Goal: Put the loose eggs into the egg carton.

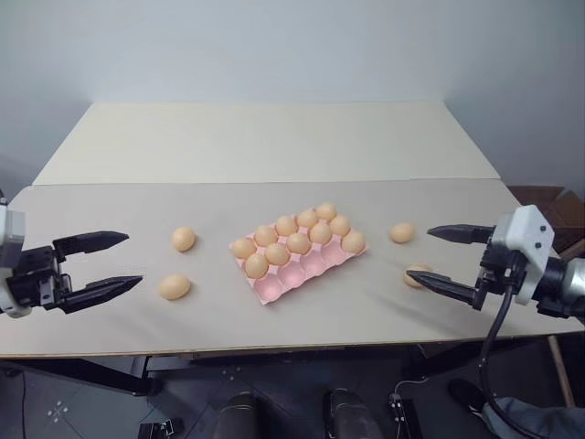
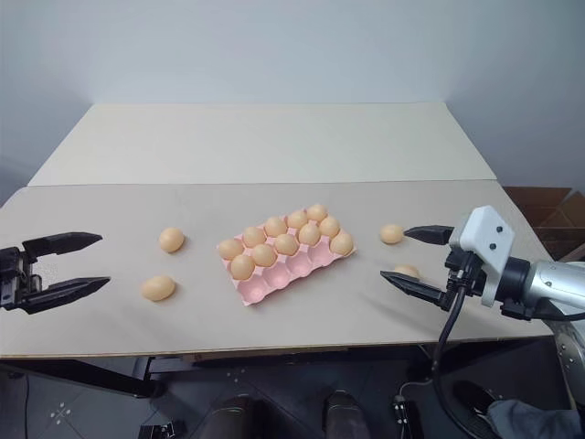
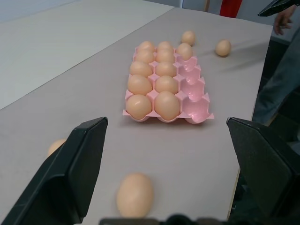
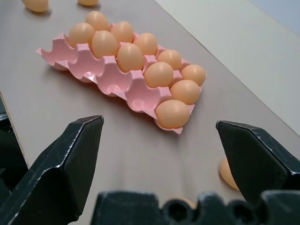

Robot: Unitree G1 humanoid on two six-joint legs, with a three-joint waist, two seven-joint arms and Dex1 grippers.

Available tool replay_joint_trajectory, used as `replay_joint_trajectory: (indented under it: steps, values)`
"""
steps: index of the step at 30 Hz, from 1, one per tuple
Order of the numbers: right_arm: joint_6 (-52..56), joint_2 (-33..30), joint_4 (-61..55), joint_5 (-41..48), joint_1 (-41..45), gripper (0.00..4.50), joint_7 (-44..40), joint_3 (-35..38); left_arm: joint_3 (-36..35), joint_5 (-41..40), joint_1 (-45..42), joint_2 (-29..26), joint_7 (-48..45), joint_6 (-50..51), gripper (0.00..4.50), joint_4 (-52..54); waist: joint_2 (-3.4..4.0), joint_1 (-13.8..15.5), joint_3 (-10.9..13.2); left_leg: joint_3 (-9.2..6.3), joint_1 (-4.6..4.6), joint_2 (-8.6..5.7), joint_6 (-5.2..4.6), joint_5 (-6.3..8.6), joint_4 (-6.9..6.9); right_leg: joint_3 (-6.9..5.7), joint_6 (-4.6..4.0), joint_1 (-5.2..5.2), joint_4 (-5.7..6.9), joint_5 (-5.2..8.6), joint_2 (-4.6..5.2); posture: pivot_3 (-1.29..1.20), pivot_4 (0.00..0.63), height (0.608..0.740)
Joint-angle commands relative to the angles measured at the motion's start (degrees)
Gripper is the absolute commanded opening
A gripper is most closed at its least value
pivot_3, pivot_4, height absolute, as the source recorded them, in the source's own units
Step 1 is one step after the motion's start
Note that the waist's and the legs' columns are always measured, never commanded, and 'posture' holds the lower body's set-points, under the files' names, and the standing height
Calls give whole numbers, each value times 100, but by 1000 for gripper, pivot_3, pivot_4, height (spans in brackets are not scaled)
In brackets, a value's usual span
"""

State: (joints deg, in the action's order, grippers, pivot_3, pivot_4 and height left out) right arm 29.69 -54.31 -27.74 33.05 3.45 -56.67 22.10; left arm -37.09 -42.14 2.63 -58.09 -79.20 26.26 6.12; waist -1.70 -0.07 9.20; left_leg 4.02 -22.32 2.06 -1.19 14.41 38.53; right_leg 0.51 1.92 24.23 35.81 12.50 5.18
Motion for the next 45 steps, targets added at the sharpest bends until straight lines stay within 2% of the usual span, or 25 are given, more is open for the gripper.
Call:
replay_joint_trajectory:
  steps: [1,8,14,19,27,33,36,42,45]
  values:
    - [-207,-71,76,-31,161,4500,-67,0,-185,-76,-19,-62,67,4,4382,196,0,0,0,0,0,0,0,0,0,0,0,0,0,0,0,0,150,740]
    - [-222,-179,430,-173,557,4500,-46,-179,-159,-195,-56,108,187,-30,4382,450,0,-1,0,0,0,0,0,0,1,-1,-1,-1,1,-1,-1,0,150,740]
    - [-662,-474,700,-683,103,4500,-350,-153,-26,-268,73,186,143,26,4382,605,0,22,0,0,-1,-1,0,0,-2,-2,0,-1,-3,0,1,0,150,740]
    - [-1413,-642,1476,-1570,124,4500,-526,-918,289,-297,-82,279,160,27,4382,532,0,9,0,1,3,-2,0,0,7,0,0,-6,1,-1,0,0,150,740]
    - [-2478,-390,3208,-3022,1125,4500,-301,-2323,647,-260,-406,251,81,-29,4382,453,0,-82,0,2,0,-2,0,0,12,2,0,-1,6,-2,-2,0,150,740]
    - [-2741,-8,3957,-3283,1645,4500,-324,-2671,540,-271,-314,218,60,13,4382,491,0,-92,0,2,0,-2,-1,0,10,3,1,-2,5,-2,-3,0,150,740]
    - [-2936,222,4268,-3300,1782,3912,-263,-2701,483,-264,-277,183,64,26,4500,501,-1,-87,0,2,4,-1,0,0,10,2,1,-7,5,-2,-3,0,150,740]
    - [-2572,261,3632,-2951,1677,1960,-288,-2381,372,-278,-191,136,75,40,4500,530,0,-83,0,2,3,0,0,0,11,3,1,-3,8,-3,-3,0,150,740]
    - [-2216,233,2773,-2614,1575,1960,-331,-2151,323,-278,-136,127,80,43,4500,558,1,-76,0,1,0,0,0,0,8,2,1,0,7,-2,-2,0,150,740]
